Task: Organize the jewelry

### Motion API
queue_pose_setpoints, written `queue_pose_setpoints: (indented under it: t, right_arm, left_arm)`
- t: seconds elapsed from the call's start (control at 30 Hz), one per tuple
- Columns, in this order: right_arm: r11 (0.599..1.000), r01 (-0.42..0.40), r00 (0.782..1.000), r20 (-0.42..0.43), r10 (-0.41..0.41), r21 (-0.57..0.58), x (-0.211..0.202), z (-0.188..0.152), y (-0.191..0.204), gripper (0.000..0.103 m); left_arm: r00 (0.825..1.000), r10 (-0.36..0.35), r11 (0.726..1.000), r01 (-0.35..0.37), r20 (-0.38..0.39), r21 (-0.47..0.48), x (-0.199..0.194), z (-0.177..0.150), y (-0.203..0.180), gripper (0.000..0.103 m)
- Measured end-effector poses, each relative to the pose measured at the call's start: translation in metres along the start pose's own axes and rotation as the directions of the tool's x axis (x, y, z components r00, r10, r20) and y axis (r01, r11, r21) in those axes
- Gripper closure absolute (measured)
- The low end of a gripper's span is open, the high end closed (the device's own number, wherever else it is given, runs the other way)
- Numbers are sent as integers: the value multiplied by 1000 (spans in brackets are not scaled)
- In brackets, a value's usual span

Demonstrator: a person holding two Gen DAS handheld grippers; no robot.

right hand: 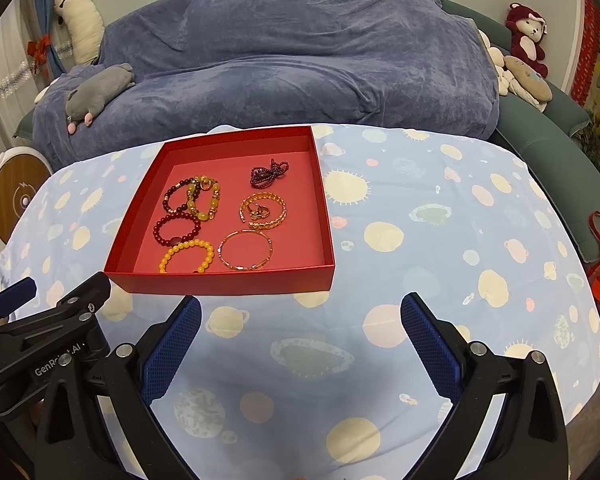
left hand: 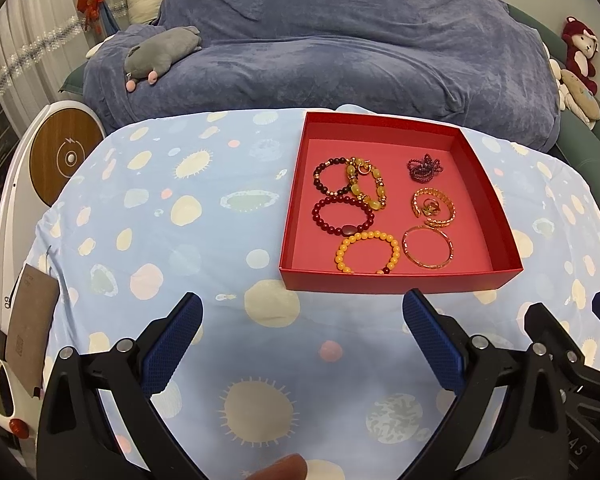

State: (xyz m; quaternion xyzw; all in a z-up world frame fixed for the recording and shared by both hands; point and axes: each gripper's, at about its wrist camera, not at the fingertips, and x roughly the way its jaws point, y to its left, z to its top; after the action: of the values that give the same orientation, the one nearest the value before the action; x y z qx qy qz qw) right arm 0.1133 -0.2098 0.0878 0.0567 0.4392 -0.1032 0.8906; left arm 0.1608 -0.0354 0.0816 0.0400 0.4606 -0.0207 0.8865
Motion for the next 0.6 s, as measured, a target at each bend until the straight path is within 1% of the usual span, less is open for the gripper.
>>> queue_pose_setpoints:
  t: [0.6]
  right_arm:
    - [1000,5,1000,3,-5,-8,-3,-1,1,7]
  left_arm:
    - [1000,5,1000,-5,6,7,-2,0,1,7]
